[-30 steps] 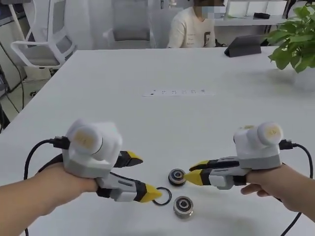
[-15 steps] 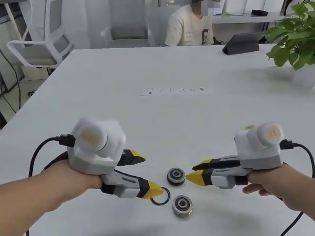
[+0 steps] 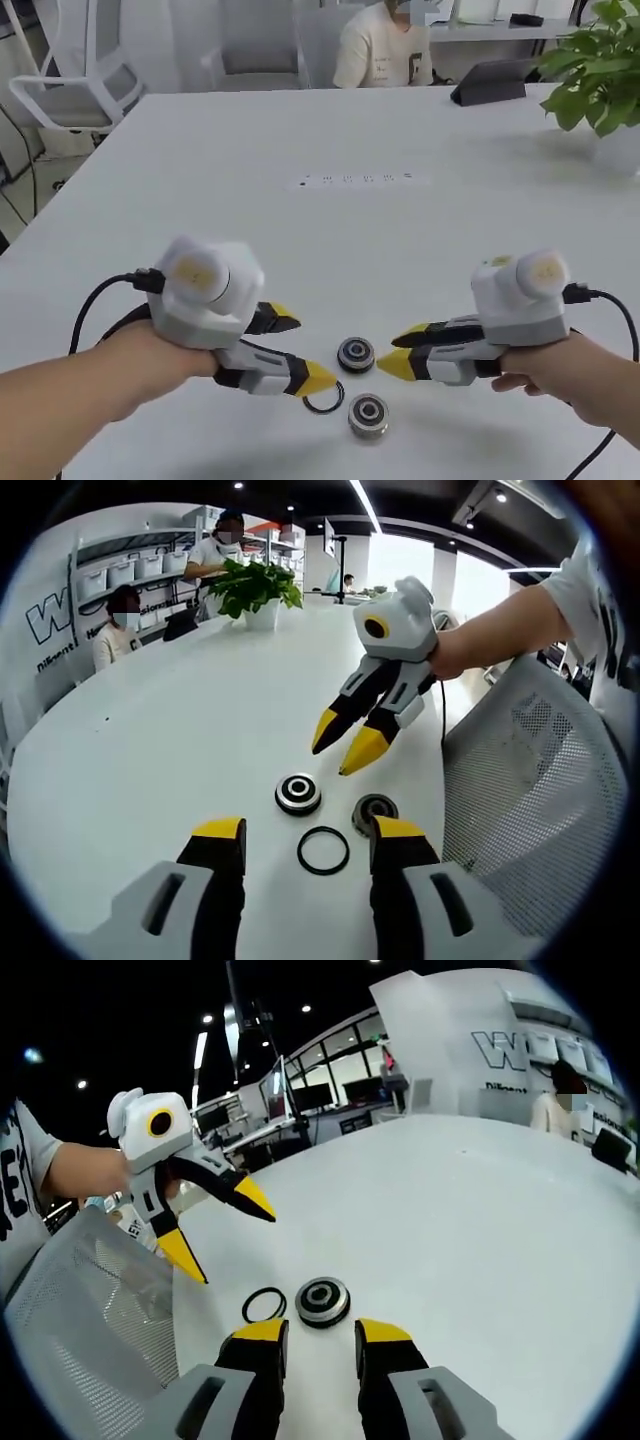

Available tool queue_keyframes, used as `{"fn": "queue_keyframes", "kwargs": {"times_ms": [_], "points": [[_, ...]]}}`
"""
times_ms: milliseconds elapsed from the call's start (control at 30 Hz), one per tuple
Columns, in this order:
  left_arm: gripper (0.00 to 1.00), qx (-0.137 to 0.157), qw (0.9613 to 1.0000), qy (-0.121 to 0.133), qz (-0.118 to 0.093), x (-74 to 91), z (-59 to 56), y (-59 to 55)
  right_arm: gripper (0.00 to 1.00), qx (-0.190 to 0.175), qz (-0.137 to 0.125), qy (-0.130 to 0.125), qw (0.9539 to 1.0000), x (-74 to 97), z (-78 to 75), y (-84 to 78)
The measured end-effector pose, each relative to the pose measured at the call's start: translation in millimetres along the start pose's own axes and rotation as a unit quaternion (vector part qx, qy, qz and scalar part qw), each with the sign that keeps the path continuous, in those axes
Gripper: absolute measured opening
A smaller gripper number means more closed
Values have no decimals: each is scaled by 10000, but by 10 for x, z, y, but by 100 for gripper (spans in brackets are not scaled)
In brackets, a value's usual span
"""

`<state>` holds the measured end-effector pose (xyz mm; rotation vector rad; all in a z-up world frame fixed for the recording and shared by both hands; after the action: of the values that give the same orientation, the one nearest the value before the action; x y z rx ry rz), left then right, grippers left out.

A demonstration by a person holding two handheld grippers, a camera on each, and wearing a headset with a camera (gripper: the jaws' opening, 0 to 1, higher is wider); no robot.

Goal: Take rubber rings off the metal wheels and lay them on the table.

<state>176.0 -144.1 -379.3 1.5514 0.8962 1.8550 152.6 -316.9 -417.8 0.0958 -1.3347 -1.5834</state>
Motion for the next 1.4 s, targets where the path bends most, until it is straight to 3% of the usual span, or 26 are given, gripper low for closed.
{"fn": "queue_keyframes", "kwargs": {"times_ms": [567, 1400], "points": [[41, 30, 9999, -104, 42, -197, 14, -7, 28, 214, 130, -4, 9997, -77, -8, -38], [34, 82, 9996, -270, 54, -458, 34, 5, 30, 271, 101, 9, 9996, -102, -23, -62]]}}
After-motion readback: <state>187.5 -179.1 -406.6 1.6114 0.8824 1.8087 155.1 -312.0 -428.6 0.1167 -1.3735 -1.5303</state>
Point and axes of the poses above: the centre of the closed fingertips' face, and the gripper's own axes: x roughly backward along the fingers, z roughly to its left, y roughly out of its top, the point moved 7 cm from there along x, roughly backward along the fingers, and after that the axes turned 9 degrees about -x, right-handed, at the moved point
